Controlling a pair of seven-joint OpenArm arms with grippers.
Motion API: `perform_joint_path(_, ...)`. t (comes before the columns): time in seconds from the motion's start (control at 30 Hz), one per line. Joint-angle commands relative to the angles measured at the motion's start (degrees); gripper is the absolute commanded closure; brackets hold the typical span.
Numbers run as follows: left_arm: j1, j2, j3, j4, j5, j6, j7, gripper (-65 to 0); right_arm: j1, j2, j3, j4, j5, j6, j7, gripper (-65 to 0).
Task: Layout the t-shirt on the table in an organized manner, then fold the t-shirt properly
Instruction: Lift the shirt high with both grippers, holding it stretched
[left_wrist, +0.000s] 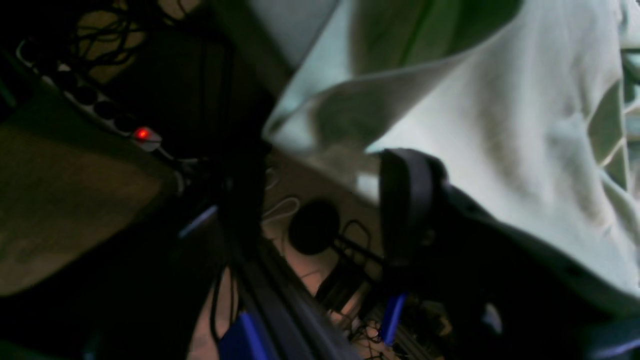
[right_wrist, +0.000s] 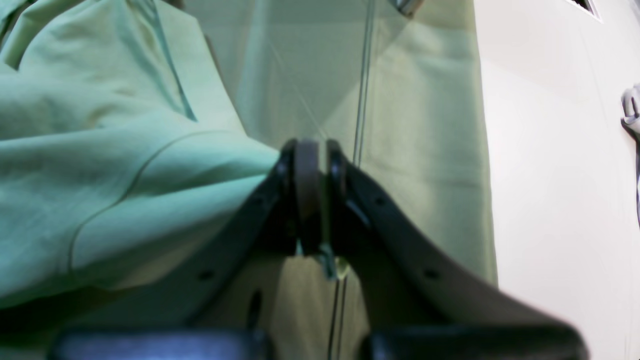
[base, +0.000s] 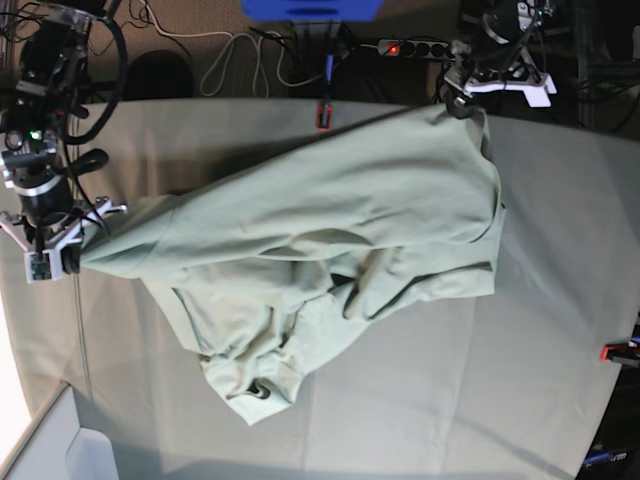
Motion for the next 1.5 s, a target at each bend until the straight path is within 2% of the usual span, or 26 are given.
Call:
perform_joint_path(0.0, 0.4, -0.2, -0.1, 0.7, -0.5, -0.6, -0.5, -33.5, 0.4, 0.5, 0.2, 0.9, 0.3, 1.3, 1.5, 0.0)
perform_joint_path(0.3, -0.1, -0.3, -0.1, 0.7, -0.5, -0.6, -0.1, -33.3, 0.3, 0.5, 0.2, 0.9, 0.3, 1.3, 1.5, 0.0)
perform_joint_path(0.37, -0.1, -0.3, -0.1, 0.7, -0.5, -0.6, -0.1, -31.0, 0.4, 0.5, 0.2, 0.9, 0.3, 1.3, 1.5, 0.0)
perform_joint_path(0.43, -0.1, -0.3, -0.1, 0.7, -0.8, -0.6, -0.1, -23.5, 0.4, 0.5, 0.2, 0.9, 0.3, 1.3, 1.5, 0.0)
perform_joint_path(0.53, -0.1, -0.3, -0.1, 0.7, -0.7, -0.5, 0.0, -2.8, 0.3, 0.5, 0.3, 0.9, 0.3, 1.3, 1.5, 0.0)
perform_joint_path(0.57, -0.1, -0.3, -0.1, 0.7, -0.7, -0.5, 0.0, 0.0, 0.3, 0.5, 0.3, 0.9, 0.3, 1.3, 1.5, 0.0)
perform_joint_path(0.63, 0.2, -0.4, -0.1, 1.1, -0.9, -0.5, 0.0, -1.6, 0.2, 0.5, 0.3, 0.9, 0.3, 1.3, 1.5, 0.0)
perform_joint_path(0.77, 2.4, -0.2, -0.1, 4.3, -1.0, -0.5, 0.0, 0.0, -0.1, 0.5, 0.3, 0.9, 0.3, 1.3, 1.5, 0.0)
perform_joint_path(0.97, 6.7, -0.2, -0.2, 14.5, -1.0, -0.5, -0.5, 0.0, -2.1, 0.5, 0.2, 1.0, 0.4, 1.3, 1.5, 0.0)
perform_joint_path(1.07, 6.9, 0.0, -4.3, 20.6, -1.0, -0.5, -0.1, 0.0, -3.5, 0.6, 0.2, 1.0, 0.5, 1.4, 1.5, 0.0)
perform_joint_path(1.17, 6.2, -0.2, -7.8, 24.6, -1.0, -0.5, -0.1, 0.0, -4.6, 0.7, 0.6, 1.0, 0.3, 5.9, 1.5, 0.0)
perform_joint_path(1.27, 2.3, -1.6, -9.7, 25.9, -1.0, -0.1, 0.0, 0.0, -4.6, 0.7, 0.6, 1.3, 0.2, 10.0, 1.2, 0.0)
perform_joint_path(1.47, -9.8, -7.0, -8.3, 25.3, -0.4, 0.1, 0.1, 0.0, -0.9, 0.8, -0.6, 1.5, 0.2, 10.5, 1.4, 0.0)
